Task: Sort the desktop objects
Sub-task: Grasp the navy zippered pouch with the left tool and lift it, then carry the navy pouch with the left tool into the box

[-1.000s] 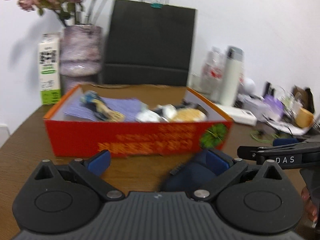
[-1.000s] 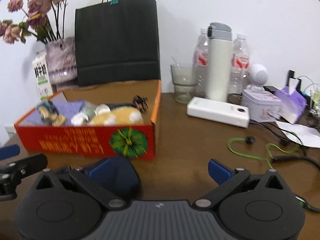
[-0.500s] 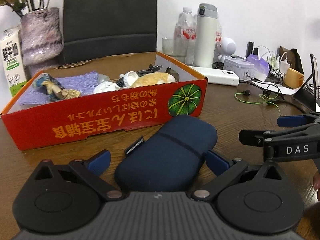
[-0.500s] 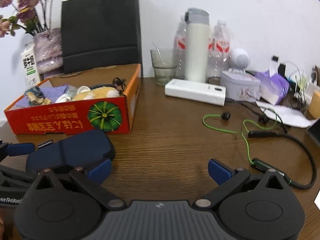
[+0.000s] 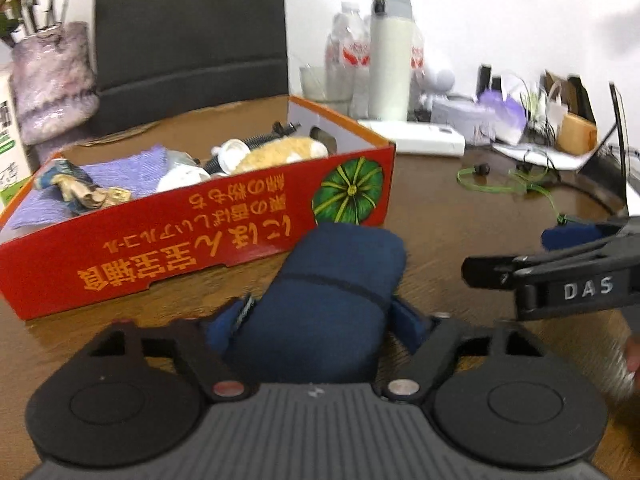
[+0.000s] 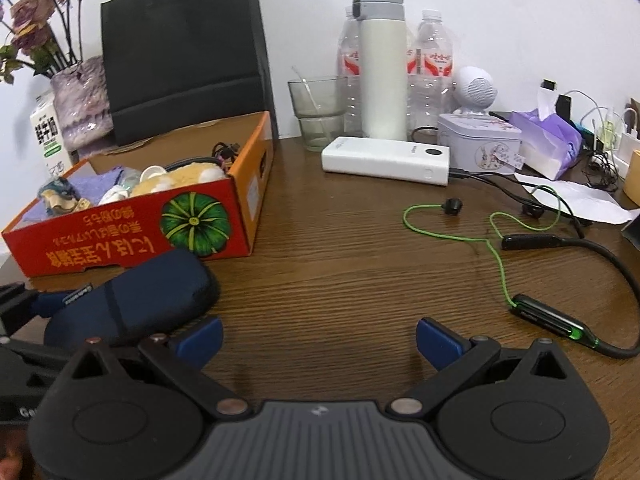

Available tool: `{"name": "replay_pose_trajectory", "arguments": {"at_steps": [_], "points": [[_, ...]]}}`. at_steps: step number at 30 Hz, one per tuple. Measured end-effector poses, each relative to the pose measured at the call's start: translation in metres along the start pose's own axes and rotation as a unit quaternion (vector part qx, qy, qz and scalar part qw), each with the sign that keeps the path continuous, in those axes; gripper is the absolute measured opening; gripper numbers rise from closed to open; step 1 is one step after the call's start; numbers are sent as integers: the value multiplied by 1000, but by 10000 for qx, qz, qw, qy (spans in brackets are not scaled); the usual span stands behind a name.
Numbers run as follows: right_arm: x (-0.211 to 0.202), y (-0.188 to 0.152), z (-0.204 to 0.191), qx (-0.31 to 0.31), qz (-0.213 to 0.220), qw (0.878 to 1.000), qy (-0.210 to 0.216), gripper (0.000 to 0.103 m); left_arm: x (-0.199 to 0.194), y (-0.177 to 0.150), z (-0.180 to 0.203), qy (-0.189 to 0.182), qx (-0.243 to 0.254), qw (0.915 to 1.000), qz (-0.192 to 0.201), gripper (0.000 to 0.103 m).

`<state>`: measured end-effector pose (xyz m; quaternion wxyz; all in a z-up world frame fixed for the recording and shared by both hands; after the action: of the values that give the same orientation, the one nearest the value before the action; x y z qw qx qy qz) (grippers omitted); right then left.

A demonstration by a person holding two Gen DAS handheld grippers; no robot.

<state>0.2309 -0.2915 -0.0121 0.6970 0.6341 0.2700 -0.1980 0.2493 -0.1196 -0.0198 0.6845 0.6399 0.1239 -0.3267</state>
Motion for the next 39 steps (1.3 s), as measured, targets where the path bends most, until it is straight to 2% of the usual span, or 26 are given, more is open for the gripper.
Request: {"name": "replay_pose_trajectory", "arguments": {"at_steps": [6, 7, 8, 9, 16, 18, 20, 22, 23, 27, 30, 33, 35, 37, 39], "points": [[-1, 1, -2, -19, 43, 10000, 59, 103, -34, 7, -21, -108, -667, 9960, 590, 58], [-1, 1, -2, -30, 43, 10000, 56, 103, -41, 9, -25, -157, -781, 9944, 690, 38], [-1, 1, -3, -40, 39, 10000, 58, 103, -46, 11, -28, -130, -874, 9932, 763, 25], [0, 1, -3, -45, 34, 10000, 59, 103, -50, 14, -34, -56, -978, 9916, 843, 23], [1, 0, -6, -108, 2, 9999, 60, 103, -59, 16, -63, -51, -1520, 9848, 845, 25], [1, 0, -7, -129, -7, 9999, 63, 103, -58, 15, -67, 2, -1607, 9841, 762, 35], [2, -1, -9, -153, -21, 9999, 63, 103, -53, 12, -68, 135, -1644, 9841, 657, 50], [2, -1, -10, -178, -32, 9998, 61, 103, -47, 9, -70, 278, -1679, 9840, 534, 52], [2, -1, -10, -189, -32, 9998, 61, 103, -45, 8, -71, 331, -1684, 9839, 490, 57], [3, -2, -11, -227, -50, 9997, 60, 103, -38, 5, -74, 346, -1794, 9827, 305, 64], [4, -2, -12, -257, -71, 9996, 57, 103, -26, -1, -81, 346, -1968, 9798, -25, 74], [5, -3, -13, -280, -82, 9996, 52, 103, -26, -1, -81, 385, -1957, 9799, -17, 71], [5, -3, -15, -295, -97, 9995, 46, 103, -27, -1, -81, 415, -1933, 9803, -15, 65], [6, -3, -15, -318, -110, 9994, 43, 103, -30, 0, -81, 442, -1945, 9799, 89, 59], [6, -4, -16, -334, -109, 9994, 40, 103, -33, 1, -80, 537, -1903, 9801, 200, 57]]}}
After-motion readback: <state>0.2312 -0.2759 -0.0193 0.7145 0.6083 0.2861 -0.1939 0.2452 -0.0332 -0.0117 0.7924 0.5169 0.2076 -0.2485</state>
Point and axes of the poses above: each gripper's, at about its wrist camera, not at the fingertips, and x roughly the way its jaws point, z to its right, y to its top, the point moved 4 cm from there along x, roughly the way its jaws point, and after that the axes turned 12 degrees about -x, right-handed, at the moved point
